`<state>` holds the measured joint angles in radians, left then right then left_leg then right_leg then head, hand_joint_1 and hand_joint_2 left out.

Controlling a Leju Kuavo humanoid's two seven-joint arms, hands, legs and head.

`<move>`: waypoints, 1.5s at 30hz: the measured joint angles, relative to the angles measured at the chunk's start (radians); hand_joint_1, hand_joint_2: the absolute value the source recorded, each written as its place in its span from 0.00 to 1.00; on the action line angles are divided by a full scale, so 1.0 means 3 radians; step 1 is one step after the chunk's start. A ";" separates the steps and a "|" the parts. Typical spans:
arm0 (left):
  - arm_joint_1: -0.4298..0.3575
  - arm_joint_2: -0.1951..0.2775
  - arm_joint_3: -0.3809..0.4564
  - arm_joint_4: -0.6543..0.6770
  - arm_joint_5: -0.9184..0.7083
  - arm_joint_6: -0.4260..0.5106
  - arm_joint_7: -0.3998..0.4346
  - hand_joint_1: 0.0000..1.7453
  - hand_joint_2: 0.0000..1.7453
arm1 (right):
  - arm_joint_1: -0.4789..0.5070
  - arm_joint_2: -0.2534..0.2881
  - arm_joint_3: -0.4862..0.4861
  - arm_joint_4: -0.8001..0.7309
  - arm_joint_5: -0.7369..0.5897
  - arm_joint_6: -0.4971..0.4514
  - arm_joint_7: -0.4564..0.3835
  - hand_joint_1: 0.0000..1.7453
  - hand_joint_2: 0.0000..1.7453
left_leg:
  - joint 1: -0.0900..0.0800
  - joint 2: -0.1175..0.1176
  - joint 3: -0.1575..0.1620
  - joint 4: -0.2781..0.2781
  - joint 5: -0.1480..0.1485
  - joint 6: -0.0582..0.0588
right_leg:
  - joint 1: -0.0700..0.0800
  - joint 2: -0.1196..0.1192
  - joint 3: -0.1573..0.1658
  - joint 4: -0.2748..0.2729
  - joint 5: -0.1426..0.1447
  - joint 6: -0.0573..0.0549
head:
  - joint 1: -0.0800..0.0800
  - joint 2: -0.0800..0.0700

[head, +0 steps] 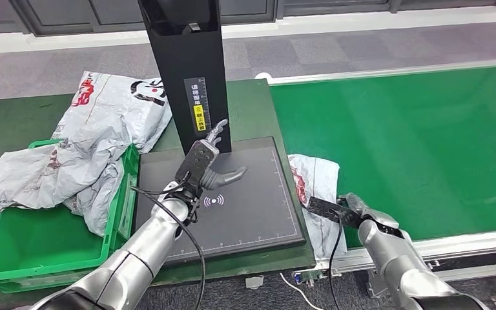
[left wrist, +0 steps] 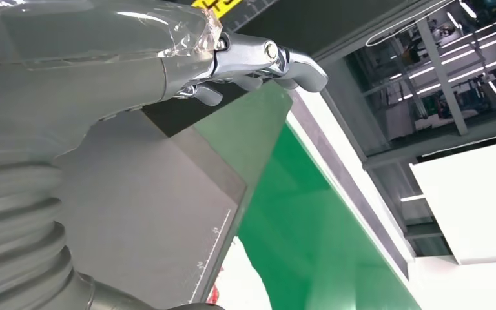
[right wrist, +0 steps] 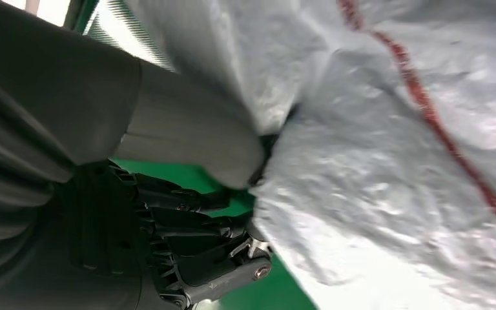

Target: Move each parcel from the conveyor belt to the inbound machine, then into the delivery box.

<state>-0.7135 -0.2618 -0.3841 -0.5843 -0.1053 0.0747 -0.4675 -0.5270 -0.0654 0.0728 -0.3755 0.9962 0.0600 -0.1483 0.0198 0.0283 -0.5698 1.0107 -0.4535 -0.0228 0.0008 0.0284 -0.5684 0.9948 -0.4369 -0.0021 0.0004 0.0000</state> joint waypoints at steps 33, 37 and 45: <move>0.0154 0.0194 0.0014 0.0040 0.0040 0.0173 0.0081 0.00 1.00 | 0.0944 0.0177 -0.0100 -0.1821 -0.1342 -0.1322 -0.0497 1.00 1.00 | -0.0011 -0.0090 -0.0091 -0.0001 0.0040 -0.0009 | -0.0006 -0.0084 -0.0099 0.0016 -0.0002 -0.0009 | 0.0000 0.0000; 0.0152 0.0208 0.0050 0.0042 0.0065 0.0227 0.0083 0.00 1.00 | 0.1008 0.0212 -0.0099 -0.2391 -0.1351 -0.1417 -0.0490 1.00 1.00 | -0.0014 -0.0090 -0.0096 -0.0001 0.0042 -0.0009 | -0.0008 -0.0085 -0.0108 0.0020 -0.0002 -0.0009 | 0.0000 0.0000; 0.0145 0.0213 0.0107 0.0041 0.0070 0.0264 0.0083 0.00 1.00 | 0.1004 0.0235 -0.0099 -0.2940 -0.1349 -0.1419 -0.0471 1.00 1.00 | -0.0017 -0.0093 -0.0097 -0.0001 0.0045 -0.0006 | -0.0008 -0.0086 -0.0107 0.0020 -0.0001 -0.0007 | 0.0000 0.0000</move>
<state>-0.6698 -0.1980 -0.3521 -0.5719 -0.0843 0.1537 -0.4425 -0.2259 0.0050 0.0431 -1.2575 0.5915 -0.3658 -0.2896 0.0147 0.0006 -0.5988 1.0104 -0.4398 -0.0247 -0.0016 0.0024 -0.6005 1.0007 -0.4373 -0.0043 0.0004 0.0000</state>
